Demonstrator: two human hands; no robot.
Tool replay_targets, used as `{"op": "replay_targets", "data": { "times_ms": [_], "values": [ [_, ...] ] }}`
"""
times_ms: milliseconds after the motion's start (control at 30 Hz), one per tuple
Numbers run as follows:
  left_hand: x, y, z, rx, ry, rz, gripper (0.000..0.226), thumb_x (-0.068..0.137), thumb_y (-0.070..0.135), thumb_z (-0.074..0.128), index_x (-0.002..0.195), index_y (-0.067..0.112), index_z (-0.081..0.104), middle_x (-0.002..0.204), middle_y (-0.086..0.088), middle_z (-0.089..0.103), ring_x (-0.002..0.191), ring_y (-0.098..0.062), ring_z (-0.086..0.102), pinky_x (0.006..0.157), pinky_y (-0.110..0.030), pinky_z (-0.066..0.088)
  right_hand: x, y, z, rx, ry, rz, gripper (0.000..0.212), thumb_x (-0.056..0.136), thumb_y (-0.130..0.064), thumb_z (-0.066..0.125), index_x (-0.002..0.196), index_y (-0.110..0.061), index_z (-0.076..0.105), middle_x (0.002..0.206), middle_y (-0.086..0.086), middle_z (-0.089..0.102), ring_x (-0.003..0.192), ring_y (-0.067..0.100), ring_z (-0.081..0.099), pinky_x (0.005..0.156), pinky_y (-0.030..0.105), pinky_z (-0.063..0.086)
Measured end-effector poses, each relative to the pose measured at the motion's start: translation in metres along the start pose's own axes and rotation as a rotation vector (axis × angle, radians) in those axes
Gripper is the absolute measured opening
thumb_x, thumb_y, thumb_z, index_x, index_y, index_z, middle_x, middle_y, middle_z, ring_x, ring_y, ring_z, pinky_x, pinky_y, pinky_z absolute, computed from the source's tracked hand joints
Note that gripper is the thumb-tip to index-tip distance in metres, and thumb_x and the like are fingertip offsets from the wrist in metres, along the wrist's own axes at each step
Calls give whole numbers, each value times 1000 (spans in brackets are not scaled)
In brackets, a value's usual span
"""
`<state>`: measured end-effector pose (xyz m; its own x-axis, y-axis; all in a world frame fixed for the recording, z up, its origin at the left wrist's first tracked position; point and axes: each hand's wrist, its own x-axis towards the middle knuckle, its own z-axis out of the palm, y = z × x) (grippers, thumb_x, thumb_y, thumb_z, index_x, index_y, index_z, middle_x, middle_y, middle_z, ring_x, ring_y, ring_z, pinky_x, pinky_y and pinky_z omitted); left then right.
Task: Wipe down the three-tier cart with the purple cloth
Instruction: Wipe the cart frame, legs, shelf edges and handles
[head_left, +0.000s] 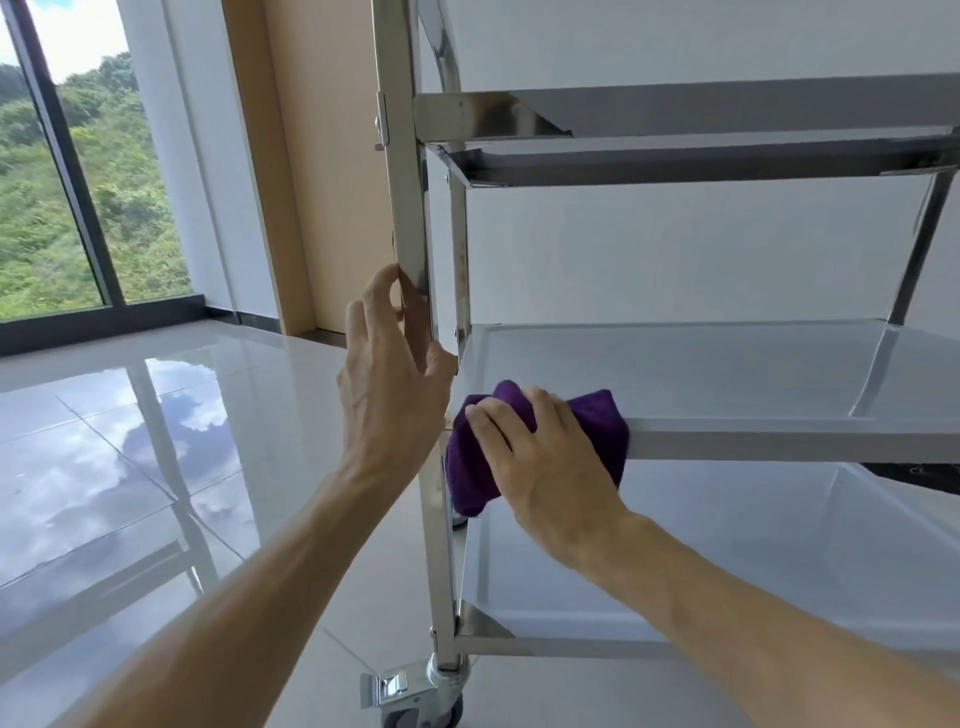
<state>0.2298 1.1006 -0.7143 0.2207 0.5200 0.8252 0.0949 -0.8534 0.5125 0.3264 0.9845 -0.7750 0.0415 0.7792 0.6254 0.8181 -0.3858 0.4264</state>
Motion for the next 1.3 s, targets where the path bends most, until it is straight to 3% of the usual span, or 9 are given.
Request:
{"op": "replay_targets", "data": {
  "times_ms": [200, 433, 600, 667, 800, 933, 1000, 1133, 1300],
  "values": [
    [-4, 0, -11, -38, -61, 9, 60, 92, 13, 64, 143, 20, 34, 124, 4, 49, 102, -15, 60, 84, -44, 56, -7, 15, -17, 171, -15, -88, 79, 65, -2, 81, 138, -12, 51, 132, 4, 57, 111, 33, 54, 93, 41, 52],
    [27, 19, -26, -57, -99, -56, 64, 90, 16, 65, 144, 22, 31, 126, -2, 51, 89, -9, 57, 81, -37, 53, 4, 51, -74, 531, 194, 166, 72, 67, 1, 80, 132, -19, 55, 128, -5, 54, 111, 23, 46, 89, 35, 54],
    [71, 44, -31, -90, -67, -47, 70, 87, 12, 64, 145, 27, 29, 130, -1, 45, 89, 1, 52, 79, -37, 53, 56, 91, -136, 416, 364, 130, 67, 71, -2, 79, 132, -12, 54, 131, 2, 53, 114, 28, 44, 91, 40, 52],
    [86, 51, -33, -105, -62, -38, 69, 87, 6, 61, 145, 26, 30, 129, -1, 45, 97, -10, 56, 82, -37, 52, 80, 107, -154, 372, 372, 147, 67, 72, -3, 77, 133, -13, 53, 132, 2, 51, 115, 29, 42, 87, 41, 54],
    [110, 57, -34, -158, -78, -27, 64, 94, 6, 53, 150, 24, 27, 131, 4, 42, 112, -16, 53, 93, -39, 51, 118, 132, -166, 278, 288, 181, 61, 80, -10, 73, 136, -16, 48, 135, 0, 46, 115, 29, 37, 97, 39, 45],
    [114, 50, -31, -145, -207, -18, 92, 87, 2, 63, 155, 33, 10, 135, 12, 34, 113, -9, 48, 87, -20, 46, 139, 135, -159, 8, 96, 109, 61, 87, -26, 65, 141, -18, 38, 139, 1, 42, 116, 30, 37, 100, 38, 37],
    [110, 45, -28, -126, -222, -6, 102, 85, 1, 68, 155, 37, 4, 128, 18, 31, 111, -10, 51, 81, -12, 42, 149, 126, -156, -130, 26, 72, 63, 85, -23, 65, 140, -15, 35, 136, 4, 44, 115, 33, 39, 99, 38, 38],
    [108, 42, -22, -146, -144, 21, 105, 80, 0, 73, 153, 40, 10, 122, 29, 35, 109, -10, 56, 85, -23, 52, 178, 96, -155, -224, 0, 40, 58, 80, -8, 65, 132, -4, 39, 126, 14, 52, 114, 39, 43, 96, 44, 40],
    [111, 35, -22, -152, -143, 27, 105, 78, 6, 73, 151, 48, 10, 111, 47, 34, 99, -10, 58, 74, -15, 46, 184, 87, -148, -238, 56, 46, 54, 79, -4, 66, 129, -2, 45, 123, 14, 56, 114, 38, 49, 92, 43, 45]
  ]
}}
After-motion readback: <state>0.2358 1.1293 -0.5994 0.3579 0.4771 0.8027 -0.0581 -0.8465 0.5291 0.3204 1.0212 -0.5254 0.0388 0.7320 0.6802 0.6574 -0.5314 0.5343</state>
